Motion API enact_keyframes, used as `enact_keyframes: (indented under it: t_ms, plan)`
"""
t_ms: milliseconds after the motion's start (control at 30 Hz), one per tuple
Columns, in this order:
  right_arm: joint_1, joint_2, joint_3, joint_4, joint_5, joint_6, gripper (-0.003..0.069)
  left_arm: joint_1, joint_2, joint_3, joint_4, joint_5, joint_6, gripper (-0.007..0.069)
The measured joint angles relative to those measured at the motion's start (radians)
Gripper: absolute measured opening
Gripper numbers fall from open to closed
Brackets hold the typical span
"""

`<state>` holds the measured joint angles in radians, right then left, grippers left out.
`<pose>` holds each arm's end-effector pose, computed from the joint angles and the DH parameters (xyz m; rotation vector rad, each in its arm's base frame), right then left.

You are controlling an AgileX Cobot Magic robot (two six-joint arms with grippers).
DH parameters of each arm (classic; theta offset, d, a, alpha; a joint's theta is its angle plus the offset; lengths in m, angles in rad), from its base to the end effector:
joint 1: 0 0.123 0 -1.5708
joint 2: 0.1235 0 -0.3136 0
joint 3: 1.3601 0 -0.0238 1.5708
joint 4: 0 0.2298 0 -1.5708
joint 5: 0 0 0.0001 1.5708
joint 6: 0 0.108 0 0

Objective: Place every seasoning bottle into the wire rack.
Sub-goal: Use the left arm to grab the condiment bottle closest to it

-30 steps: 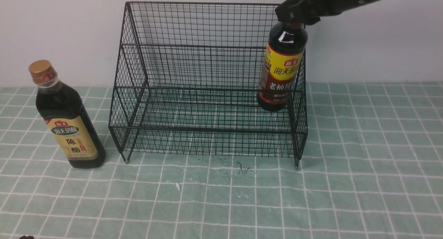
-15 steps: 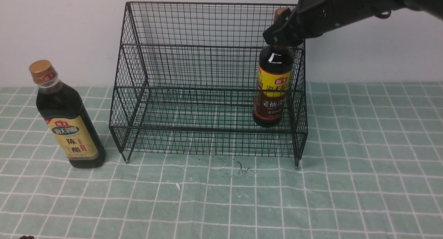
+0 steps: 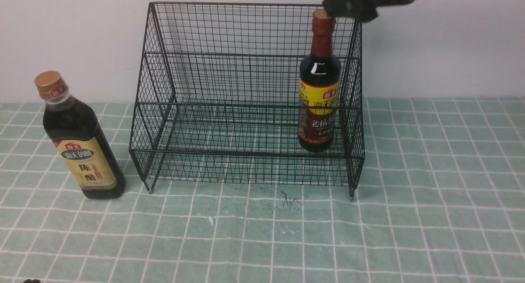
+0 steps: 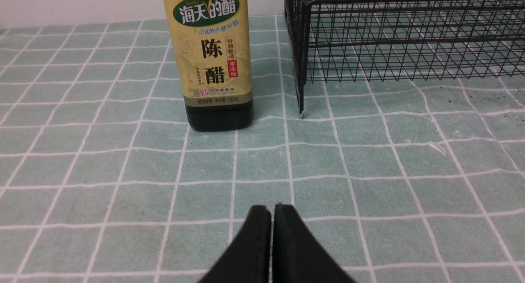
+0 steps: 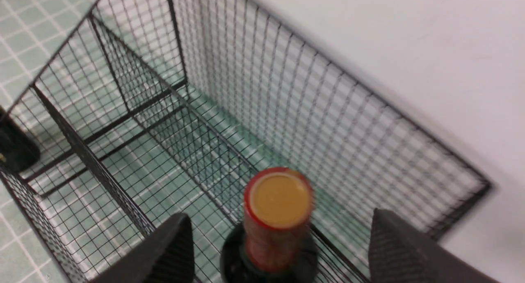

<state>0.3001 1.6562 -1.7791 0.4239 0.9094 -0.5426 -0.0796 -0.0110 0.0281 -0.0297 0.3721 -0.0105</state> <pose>0.3391 0.1417 0.4388 -0.7956 2.0618 0.3825 0.0189 -0.0027 0.1658 0.0463 1.8731 -0.0913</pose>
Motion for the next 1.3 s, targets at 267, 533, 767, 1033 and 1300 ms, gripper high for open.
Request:
enact_keyframes:
  t_ms: [267,533,767,1033,1300]
  plan:
    - [0.000,-0.354,0.011,-0.387,0.274,0.488,0.0094,0.000,0.000,0.000,0.000,0.000,0.000,-0.0006]
    - [0.000,-0.928,0.479,-0.512,-0.003,0.734,-0.0012,0.000,0.000,0.000,0.000,0.000,0.000,-0.0006]
    - [0.000,-1.358,0.923,-0.530,-0.330,0.764,-0.0013,0.000,0.000,0.000,0.000,0.001,0.000,-0.0006]
    - [0.000,-1.624,1.125,-0.545,-0.437,0.837,-0.0013,0.000,0.000,0.000,0.000,0.001,0.000,-0.0006]
    - [0.000,-1.675,1.180,-0.512,-0.428,0.850,-0.0013,0.000,0.000,0.000,0.000,0.001,0.000,-0.0006]
